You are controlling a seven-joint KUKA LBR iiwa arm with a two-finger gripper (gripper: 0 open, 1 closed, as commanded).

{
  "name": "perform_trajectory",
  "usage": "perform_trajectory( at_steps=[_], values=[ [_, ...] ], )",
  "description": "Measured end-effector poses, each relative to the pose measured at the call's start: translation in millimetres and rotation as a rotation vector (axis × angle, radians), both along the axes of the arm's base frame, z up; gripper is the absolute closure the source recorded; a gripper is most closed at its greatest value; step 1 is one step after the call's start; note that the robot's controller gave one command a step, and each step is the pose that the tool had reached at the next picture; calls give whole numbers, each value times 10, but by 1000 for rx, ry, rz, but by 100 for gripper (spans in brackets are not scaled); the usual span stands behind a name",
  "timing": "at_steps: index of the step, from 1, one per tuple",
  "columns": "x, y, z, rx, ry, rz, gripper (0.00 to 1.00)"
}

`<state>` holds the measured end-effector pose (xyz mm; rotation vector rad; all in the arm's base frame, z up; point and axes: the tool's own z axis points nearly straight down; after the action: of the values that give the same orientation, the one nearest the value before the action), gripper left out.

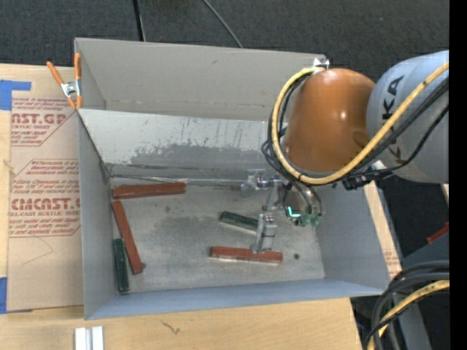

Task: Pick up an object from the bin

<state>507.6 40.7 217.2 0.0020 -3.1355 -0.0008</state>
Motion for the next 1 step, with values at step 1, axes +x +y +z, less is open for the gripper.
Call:
perform_trajectory(
  at_steps=[1],
  values=[
    [16, -1, 32, 1, -7, -1, 0]
  ],
)
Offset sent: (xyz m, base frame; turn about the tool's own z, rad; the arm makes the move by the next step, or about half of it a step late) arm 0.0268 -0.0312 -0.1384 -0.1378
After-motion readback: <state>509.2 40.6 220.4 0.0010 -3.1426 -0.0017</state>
